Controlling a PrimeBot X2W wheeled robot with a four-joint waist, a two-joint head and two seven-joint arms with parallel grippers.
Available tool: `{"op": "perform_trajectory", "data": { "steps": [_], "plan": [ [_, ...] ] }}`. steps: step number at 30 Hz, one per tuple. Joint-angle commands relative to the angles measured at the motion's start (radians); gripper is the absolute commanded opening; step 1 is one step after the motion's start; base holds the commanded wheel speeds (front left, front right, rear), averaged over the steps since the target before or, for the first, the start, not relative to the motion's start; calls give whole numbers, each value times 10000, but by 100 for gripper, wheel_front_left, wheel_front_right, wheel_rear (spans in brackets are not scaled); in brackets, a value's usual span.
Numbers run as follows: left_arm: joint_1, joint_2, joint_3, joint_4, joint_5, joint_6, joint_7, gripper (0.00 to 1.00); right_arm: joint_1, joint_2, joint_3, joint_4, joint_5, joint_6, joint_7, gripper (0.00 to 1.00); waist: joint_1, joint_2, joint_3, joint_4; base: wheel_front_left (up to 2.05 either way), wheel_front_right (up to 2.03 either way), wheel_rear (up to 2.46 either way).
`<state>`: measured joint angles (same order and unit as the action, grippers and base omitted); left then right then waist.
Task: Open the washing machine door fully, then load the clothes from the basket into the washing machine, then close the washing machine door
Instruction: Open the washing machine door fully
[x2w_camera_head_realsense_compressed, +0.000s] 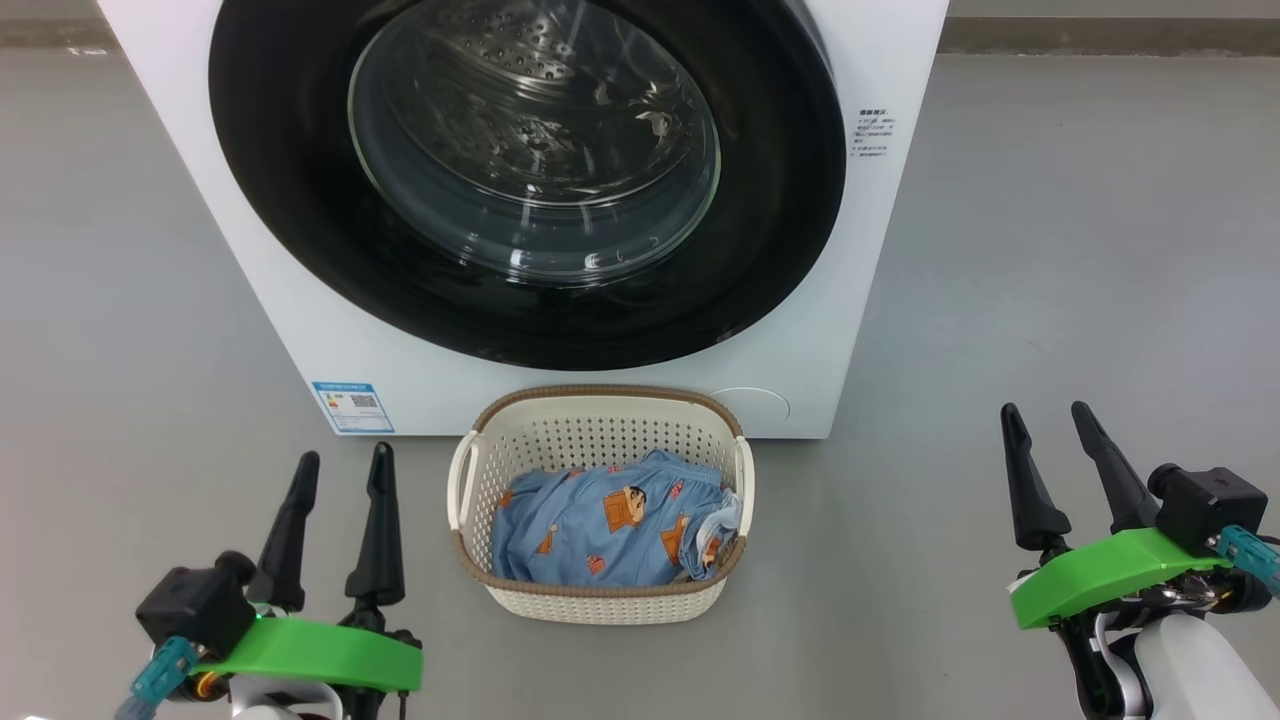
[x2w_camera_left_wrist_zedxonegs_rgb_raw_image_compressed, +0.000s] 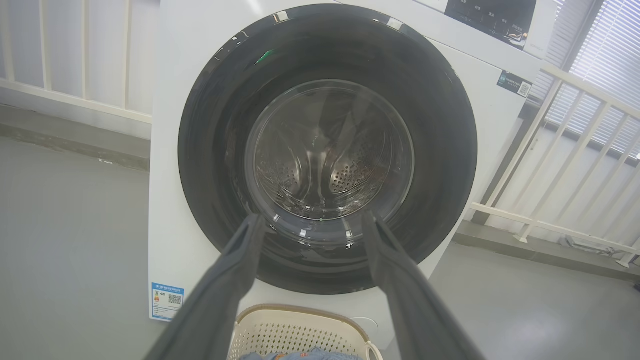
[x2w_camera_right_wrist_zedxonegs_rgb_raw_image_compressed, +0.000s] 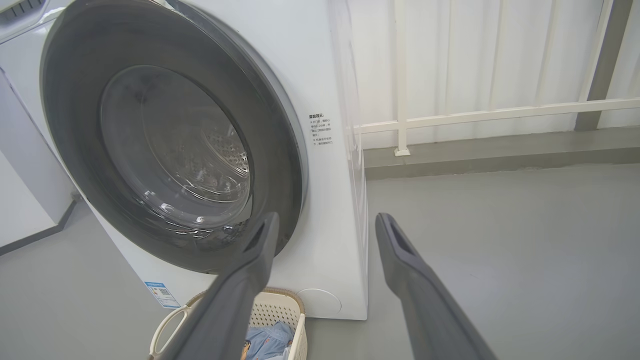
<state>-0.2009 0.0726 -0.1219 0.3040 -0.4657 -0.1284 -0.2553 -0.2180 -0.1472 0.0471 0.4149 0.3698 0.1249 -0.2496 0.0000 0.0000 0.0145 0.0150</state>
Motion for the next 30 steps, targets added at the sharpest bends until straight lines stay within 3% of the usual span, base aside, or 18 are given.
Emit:
{"op": "perform_trajectory", "data": {
  "steps": [1, 29, 30],
  "plan": [
    [-341, 146, 332, -247, -36, -23, -65, 100, -397, -111, 157, -194, 40, 58, -122, 100, 0, 0, 12, 1, 0, 0, 0],
    [-429, 266, 414, -304, -62, -23, -65, 100, -784, -238, 85, -81, 95, 58, -122, 100, 0, 0, 477, 36, 0, 0, 0],
    [-448, 266, 399, -320, -65, -23, -65, 100, -819, -243, 69, -81, 100, 58, -122, 96, 0, 0, 536, 44, 0, 0, 0]
  ]
}}
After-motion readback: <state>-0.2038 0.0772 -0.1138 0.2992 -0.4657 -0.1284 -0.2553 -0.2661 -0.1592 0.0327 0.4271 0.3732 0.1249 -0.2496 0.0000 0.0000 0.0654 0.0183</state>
